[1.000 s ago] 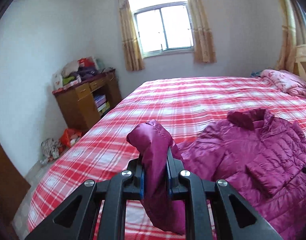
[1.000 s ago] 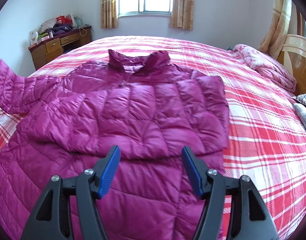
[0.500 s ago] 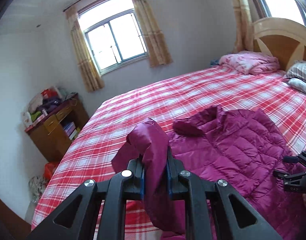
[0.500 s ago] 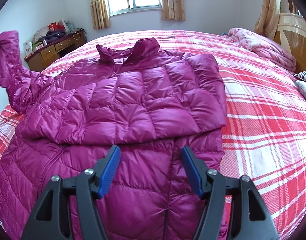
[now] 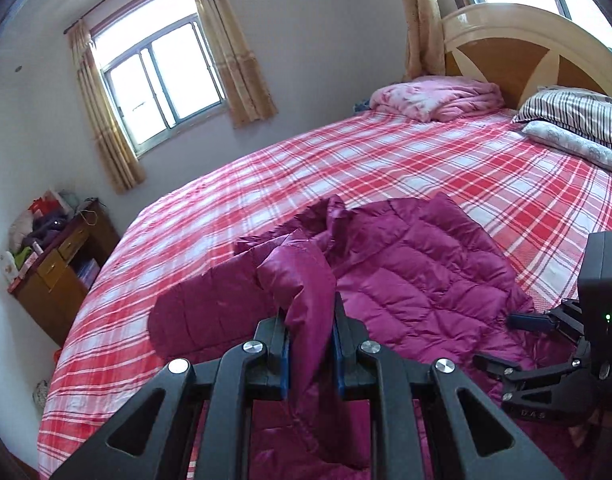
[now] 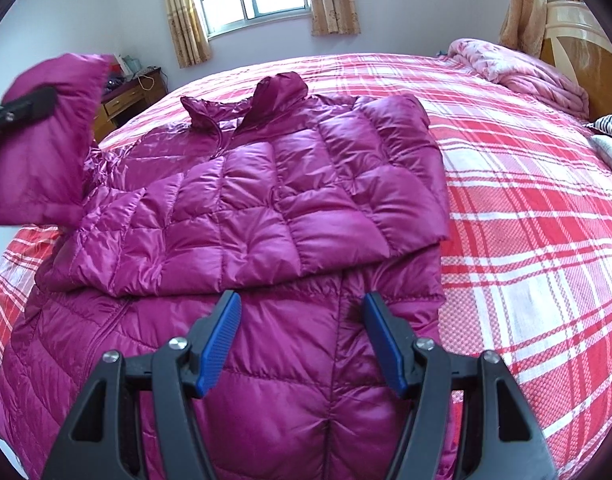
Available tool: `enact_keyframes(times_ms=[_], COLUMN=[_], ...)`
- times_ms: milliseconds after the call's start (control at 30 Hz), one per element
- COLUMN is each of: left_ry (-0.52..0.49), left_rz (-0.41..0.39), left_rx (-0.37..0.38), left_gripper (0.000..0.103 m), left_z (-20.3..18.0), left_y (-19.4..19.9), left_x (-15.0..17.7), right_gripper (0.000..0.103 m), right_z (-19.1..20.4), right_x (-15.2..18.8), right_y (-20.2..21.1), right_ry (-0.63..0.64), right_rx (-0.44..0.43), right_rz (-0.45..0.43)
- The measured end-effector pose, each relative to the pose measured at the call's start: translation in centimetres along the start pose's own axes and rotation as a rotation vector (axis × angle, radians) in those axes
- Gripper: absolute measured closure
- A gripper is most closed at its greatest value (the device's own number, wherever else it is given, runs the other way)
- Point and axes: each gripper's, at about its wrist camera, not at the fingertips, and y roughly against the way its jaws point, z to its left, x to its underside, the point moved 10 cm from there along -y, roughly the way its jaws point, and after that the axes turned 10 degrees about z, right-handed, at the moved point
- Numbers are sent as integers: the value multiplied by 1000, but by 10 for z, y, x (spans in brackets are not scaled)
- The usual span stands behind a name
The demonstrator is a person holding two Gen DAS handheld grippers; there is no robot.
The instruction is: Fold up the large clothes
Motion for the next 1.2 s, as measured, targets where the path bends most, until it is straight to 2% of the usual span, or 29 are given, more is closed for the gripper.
enact_keyframes(times_ms=[133, 233, 333, 367, 400, 433, 467, 500, 600, 733, 833, 900, 1000, 1100, 1133, 1167, 1200], left_ry=[-18, -10, 1, 4, 7, 11, 16, 27, 52, 98, 142, 171, 215, 272, 286, 295, 299], left_rz=[11, 15, 18, 16, 10, -1, -20, -49, -93, -69, -2, 40, 86, 119, 122, 120, 119], left_rx=[30, 23, 47, 54, 56, 53, 48, 41, 53, 28, -7, -9, -16, 2, 12, 18, 20], left_gripper=[87, 87, 79, 71, 57, 49, 31, 19, 17, 17, 17, 17, 17, 17, 17, 17, 17], left_z=[-23, -29, -34, -34, -36, -36, -35, -32, -23, 1, 27, 41, 55, 63, 64, 67, 69], left_y=[-13, -23, -32, -33, -33, -31, -28, -22, -11, -16, -33, -46, -63, -75, -75, -74, -73], left_x=[0, 2, 5, 6, 6, 6, 6, 5, 5, 22, 50, 68, 85, 97, 100, 102, 104], right_gripper=[36, 36, 35, 35, 34, 34, 33, 33, 32, 32, 32, 32, 32, 32, 36, 46, 78], right_z=[-1, -1, -1, 0, 0, 0, 1, 1, 1, -1, -3, 7, 27, 45, 49, 53, 54], right_x=[0, 0, 0, 0, 0, 0, 0, 0, 0, -2, -8, -17, -32, -41, -41, -38, -35], right_y=[0, -1, -2, -3, -3, -3, -3, -4, -4, 3, 19, 27, 24, 3, -6, -18, -25], right_ry=[-8, -10, -10, -9, -8, -7, -6, -6, -6, -24, -60, -69, -50, -15, -7, 0, 6], right_rx=[0, -3, -5, -5, -6, -6, -7, -8, -10, -20, -39, -102, -153, -183, -190, -200, -210], right_rz=[-2, 1, 2, 3, 4, 5, 5, 5, 5, -24, -69, -77, -59, -4, 25, 67, 99])
